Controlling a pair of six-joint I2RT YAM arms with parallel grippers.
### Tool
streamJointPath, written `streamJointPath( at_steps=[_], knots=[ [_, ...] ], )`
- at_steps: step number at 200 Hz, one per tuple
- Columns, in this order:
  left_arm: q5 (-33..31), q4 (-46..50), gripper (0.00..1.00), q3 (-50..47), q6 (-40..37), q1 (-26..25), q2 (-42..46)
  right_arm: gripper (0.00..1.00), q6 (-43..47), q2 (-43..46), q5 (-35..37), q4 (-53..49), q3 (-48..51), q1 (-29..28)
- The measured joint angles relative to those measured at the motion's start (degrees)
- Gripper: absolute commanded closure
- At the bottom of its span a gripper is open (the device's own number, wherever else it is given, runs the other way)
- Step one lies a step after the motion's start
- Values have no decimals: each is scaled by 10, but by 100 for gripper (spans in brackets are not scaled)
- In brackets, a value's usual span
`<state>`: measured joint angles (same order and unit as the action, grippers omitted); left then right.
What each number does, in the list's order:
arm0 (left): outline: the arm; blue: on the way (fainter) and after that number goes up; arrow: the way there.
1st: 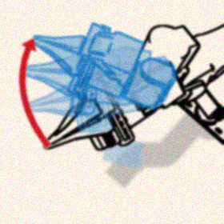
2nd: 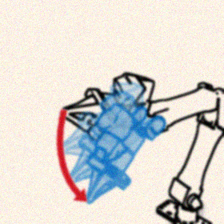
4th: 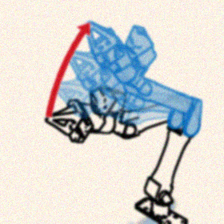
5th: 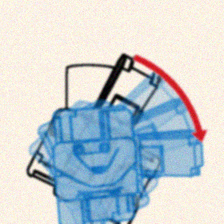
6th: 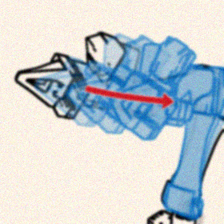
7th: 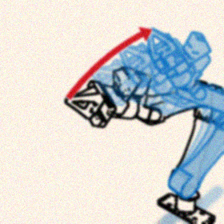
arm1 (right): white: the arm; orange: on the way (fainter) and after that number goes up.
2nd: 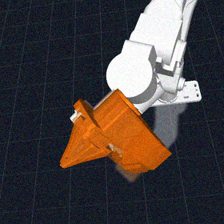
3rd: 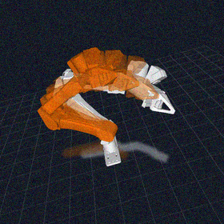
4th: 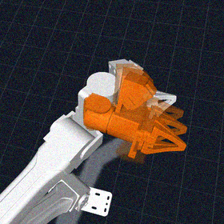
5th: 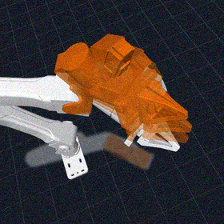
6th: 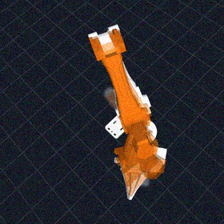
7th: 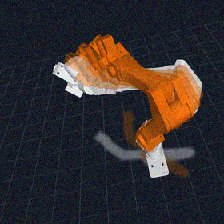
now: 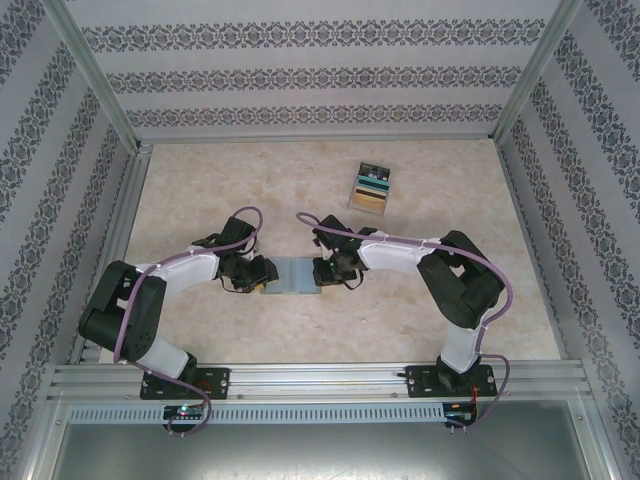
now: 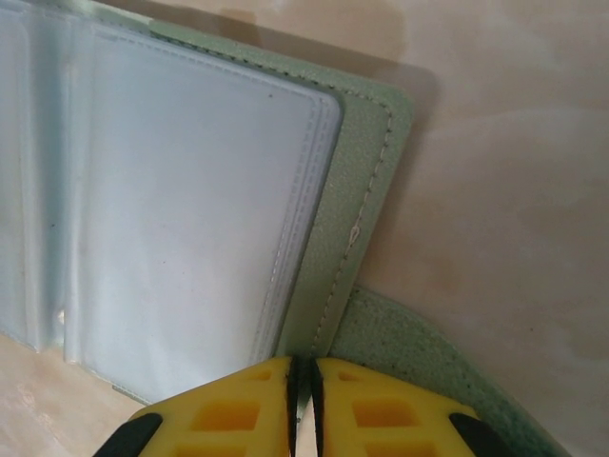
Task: Take the credit cards out of the card holder
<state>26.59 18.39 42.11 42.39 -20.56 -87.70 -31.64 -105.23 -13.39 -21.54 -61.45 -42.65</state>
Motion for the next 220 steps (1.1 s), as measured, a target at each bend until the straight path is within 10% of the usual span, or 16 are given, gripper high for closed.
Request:
streamJointPath(
  at_steps=[60, 106, 220],
  knots=[
    [16, -20, 58, 0, 1, -1, -9, 83, 0, -3, 0, -4, -5, 0],
    [42, -41, 29, 3, 2, -4, -10, 83, -2, -6, -2, -8, -8, 0],
    [71, -75, 28, 3, 16, -4, -10, 83, -2, -11, -3, -16, -16, 0]
  ],
)
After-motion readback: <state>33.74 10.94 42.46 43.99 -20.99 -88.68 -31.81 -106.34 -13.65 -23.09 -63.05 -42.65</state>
